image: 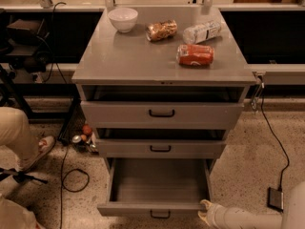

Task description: Open bottom drawer

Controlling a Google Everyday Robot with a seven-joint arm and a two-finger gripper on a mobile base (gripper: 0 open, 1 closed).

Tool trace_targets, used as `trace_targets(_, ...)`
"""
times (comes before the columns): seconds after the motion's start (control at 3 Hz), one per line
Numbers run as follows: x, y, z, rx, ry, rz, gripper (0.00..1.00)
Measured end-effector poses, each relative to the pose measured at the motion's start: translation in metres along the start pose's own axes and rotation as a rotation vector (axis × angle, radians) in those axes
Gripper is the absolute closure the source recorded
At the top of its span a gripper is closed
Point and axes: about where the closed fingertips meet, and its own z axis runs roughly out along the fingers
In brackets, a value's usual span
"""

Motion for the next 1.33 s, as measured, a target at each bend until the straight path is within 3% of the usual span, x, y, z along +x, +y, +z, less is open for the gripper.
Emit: trace_targets(1.33, 0.0001, 0.0000, 0.0001, 0.000, 0.000, 0.000, 0.97)
